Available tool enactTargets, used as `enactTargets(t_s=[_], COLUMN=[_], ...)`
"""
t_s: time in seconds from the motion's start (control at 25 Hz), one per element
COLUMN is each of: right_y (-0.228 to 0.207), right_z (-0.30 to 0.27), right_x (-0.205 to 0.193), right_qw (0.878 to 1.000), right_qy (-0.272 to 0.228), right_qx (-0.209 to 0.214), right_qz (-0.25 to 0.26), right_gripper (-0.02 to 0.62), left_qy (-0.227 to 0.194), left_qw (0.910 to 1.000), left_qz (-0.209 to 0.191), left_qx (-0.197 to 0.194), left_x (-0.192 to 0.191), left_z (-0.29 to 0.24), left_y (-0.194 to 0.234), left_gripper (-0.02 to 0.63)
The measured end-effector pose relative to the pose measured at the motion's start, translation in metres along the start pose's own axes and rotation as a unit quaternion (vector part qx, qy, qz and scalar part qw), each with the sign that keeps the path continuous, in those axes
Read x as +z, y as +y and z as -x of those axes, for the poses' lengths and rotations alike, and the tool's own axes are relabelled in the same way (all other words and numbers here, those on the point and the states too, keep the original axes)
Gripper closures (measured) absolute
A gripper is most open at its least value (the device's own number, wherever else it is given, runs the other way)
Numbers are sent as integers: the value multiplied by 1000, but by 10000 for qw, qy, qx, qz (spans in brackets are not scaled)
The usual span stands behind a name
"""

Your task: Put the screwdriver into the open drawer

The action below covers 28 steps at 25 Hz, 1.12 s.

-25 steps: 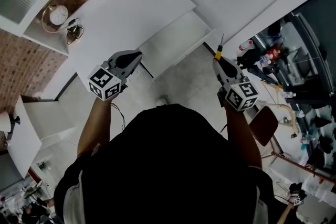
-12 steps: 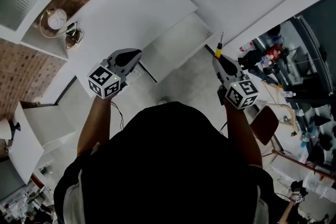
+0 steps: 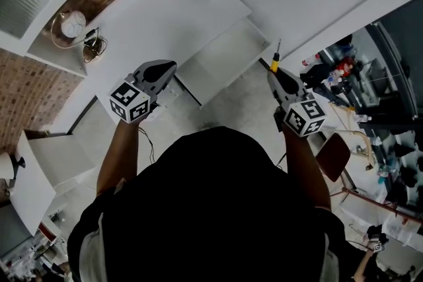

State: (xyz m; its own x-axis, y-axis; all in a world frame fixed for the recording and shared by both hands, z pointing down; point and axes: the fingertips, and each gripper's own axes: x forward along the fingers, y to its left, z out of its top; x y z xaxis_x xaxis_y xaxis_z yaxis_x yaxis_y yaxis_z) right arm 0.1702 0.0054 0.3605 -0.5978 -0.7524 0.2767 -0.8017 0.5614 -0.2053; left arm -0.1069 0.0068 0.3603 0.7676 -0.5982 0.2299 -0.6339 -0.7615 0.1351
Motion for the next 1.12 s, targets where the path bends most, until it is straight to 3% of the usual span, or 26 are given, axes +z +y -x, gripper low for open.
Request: enactTargets(t_s=[0.52, 1.12], right_y=[0, -29], right_z=[6, -34], right_x=[5, 12], right_qw=[9999, 9999], right_qy=[-102, -61], right_qx=[-40, 135], right_qz=[19, -22], right_gripper=[512, 512], left_qy=[18, 49], left_qw=[9999, 9993], left_qz=[71, 122], left_qx=[80, 342], left_x=[-4, -1], left_z=[17, 0], left_y=[-2, 25], left_gripper=[591, 591])
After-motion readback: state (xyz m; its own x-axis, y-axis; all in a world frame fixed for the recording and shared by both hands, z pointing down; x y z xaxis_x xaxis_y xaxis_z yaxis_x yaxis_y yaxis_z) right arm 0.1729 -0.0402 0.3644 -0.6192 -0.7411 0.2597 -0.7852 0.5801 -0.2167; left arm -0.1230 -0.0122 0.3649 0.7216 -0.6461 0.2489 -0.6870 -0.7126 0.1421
